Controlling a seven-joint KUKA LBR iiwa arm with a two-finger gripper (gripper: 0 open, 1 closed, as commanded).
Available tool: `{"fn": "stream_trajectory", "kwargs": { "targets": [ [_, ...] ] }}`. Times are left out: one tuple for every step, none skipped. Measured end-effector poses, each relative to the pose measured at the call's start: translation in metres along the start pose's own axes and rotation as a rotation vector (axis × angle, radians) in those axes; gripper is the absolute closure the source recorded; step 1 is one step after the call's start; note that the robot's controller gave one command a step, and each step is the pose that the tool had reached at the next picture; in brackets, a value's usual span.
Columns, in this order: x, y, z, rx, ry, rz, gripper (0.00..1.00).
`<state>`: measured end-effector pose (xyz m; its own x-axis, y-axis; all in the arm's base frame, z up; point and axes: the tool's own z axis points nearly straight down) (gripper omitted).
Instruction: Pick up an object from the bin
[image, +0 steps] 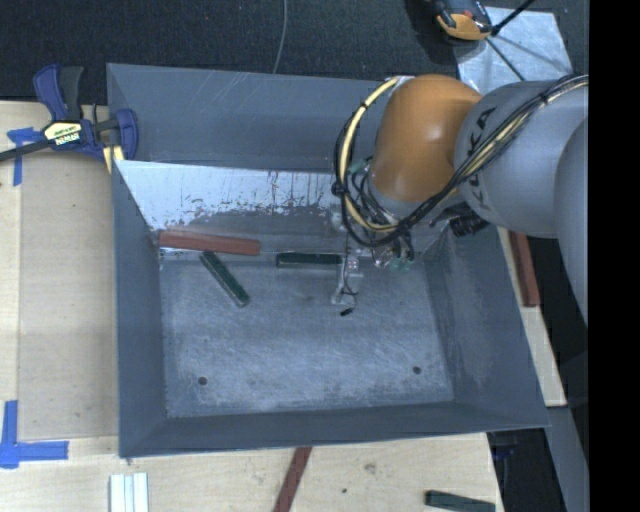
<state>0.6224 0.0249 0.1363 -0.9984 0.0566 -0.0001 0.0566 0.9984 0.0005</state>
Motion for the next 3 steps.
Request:
{"fn": "stream_trajectory", "kwargs": {
  "targets": [
    [-0.004, 0.010, -0.005, 0.000, -0.004, 0.184, 0.00],
    [-0.004, 0.026, 0.063, 0.001, -0.001, 0.082, 0.00],
    [-0.003, 0.033, 0.064, -0.002, -0.003, 0.137, 1.00]
  ]
}}
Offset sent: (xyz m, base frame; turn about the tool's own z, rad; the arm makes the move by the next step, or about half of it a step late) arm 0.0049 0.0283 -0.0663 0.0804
